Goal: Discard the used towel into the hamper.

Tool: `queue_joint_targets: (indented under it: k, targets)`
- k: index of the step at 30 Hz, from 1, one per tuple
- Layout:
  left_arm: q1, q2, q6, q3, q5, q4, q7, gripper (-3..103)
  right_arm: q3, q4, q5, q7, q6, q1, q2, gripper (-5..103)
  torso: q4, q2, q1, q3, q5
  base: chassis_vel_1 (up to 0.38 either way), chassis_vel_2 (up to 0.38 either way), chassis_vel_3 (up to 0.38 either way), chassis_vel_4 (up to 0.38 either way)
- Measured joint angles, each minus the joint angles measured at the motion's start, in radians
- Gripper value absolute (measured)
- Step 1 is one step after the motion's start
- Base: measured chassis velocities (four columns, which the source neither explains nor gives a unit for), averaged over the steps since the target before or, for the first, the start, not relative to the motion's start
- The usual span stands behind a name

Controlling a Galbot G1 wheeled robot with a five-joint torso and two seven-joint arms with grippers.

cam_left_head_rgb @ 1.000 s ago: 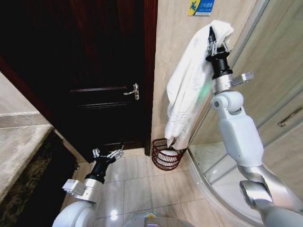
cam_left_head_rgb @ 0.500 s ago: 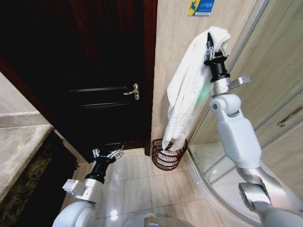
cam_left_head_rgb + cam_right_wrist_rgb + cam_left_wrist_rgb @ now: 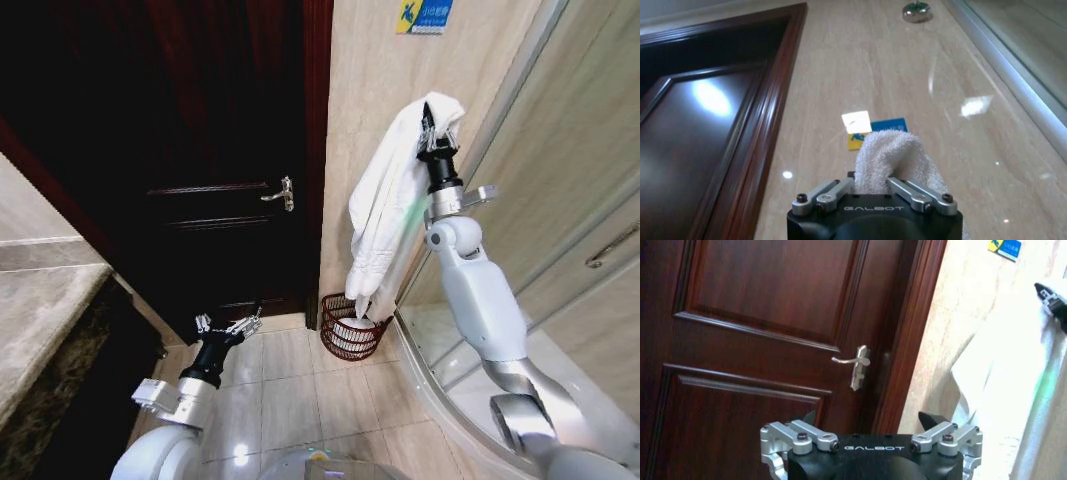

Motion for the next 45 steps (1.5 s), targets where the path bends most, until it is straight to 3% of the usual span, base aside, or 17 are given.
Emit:
queue_joint_targets:
  k: [14, 30, 45]
  targets:
    - [0.0, 0.0, 0.0, 0.0, 0.0, 0.0, 0.0, 100, 0.011, -0.03, -0.028, -0.003, 0.014, -0.034, 0.065, 8, 0.0002, 0.0, 0.0, 0.0, 0.0001, 0.0, 0.0, 0.0, 0.0]
    - [0.0, 0.0, 0.0, 0.0, 0.0, 0.0, 0.0, 100, 0.087, -0.026, -0.017, -0.023, 0.031, -0.121, 0.021, 8, 0.0, 0.0, 0.0, 0.0, 0.0001, 0.0, 0.0, 0.0, 0.0]
    - [0.0, 0.0, 0.0, 0.0, 0.0, 0.0, 0.0, 100, 0.063, -0.026, -0.026, -0.026, 0.042, -0.135, 0.046, 8, 0.0003, 0.0, 0.0, 0.0, -0.0001, 0.0, 0.0, 0.0, 0.0]
